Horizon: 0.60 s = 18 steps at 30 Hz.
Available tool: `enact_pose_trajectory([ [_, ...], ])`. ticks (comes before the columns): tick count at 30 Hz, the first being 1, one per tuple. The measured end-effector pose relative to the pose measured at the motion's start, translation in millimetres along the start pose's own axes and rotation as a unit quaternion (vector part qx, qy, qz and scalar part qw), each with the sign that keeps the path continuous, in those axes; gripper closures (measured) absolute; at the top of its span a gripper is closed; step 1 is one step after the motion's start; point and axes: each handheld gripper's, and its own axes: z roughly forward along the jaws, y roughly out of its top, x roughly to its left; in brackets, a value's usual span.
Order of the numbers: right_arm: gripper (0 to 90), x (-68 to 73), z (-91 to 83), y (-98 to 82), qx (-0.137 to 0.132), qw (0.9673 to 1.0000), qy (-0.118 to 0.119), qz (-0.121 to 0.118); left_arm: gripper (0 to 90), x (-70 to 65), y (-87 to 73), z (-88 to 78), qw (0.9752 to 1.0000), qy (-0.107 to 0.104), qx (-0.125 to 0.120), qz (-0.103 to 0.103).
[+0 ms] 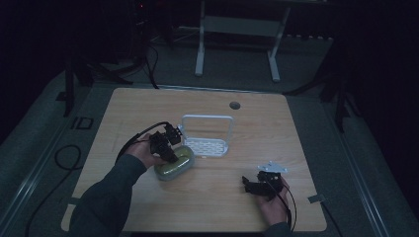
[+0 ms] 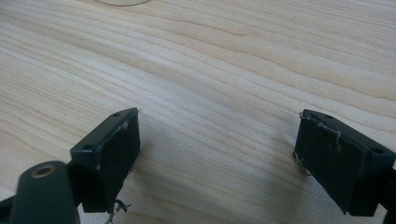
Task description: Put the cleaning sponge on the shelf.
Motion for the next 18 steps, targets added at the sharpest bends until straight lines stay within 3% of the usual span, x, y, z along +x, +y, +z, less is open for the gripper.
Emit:
enact_pose_trajectory([
  [18,13.9,0.0,0.0,0.0,0.0,1.0,0.0,0.0,71.6,-2.8,11.9,5.8,0.9996,0.004,-0.006,0.026],
])
